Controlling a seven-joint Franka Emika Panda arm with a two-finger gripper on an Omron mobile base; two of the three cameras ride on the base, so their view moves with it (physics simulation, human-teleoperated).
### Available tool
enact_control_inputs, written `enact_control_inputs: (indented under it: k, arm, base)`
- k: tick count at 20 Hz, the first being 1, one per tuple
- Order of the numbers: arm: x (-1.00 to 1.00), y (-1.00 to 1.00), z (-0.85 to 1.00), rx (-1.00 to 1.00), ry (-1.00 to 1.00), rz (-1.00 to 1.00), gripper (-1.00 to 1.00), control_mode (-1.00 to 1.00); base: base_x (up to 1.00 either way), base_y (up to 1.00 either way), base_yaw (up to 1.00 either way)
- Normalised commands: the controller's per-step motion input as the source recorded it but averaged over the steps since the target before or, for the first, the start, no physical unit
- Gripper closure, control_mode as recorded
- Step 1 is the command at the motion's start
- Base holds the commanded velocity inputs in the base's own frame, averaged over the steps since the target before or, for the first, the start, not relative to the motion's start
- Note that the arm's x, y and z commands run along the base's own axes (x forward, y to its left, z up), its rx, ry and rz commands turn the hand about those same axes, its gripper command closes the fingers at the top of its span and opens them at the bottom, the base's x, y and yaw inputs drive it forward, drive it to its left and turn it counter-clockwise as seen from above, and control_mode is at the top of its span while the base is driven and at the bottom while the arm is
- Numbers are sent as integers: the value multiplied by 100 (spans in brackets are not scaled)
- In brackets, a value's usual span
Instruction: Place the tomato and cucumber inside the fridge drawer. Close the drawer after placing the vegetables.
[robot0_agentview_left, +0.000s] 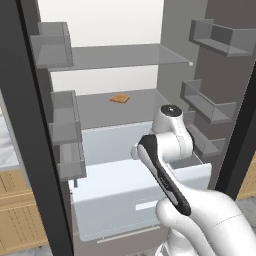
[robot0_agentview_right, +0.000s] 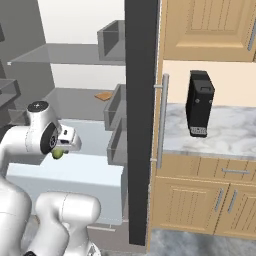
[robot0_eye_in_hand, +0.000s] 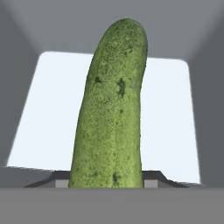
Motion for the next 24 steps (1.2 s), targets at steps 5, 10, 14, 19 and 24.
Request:
enact_control_inputs:
  k: [5, 10, 14, 19, 24]
  arm:
    - [76, 10, -81, -1, 16, 4, 100, -100]
    - [37, 0, -68, 0, 16, 5, 100, -100]
    - [46, 0, -74, -2, 13, 0, 100, -100]
    - [20, 0, -89, -7, 9, 0, 100, -100]
    - [-7, 0, -57, -1, 1, 0, 100, -100]
  base:
    - [0, 0, 0]
    - [0, 0, 0]
    - [0, 0, 0]
    - [0, 0, 0]
    - [0, 0, 0]
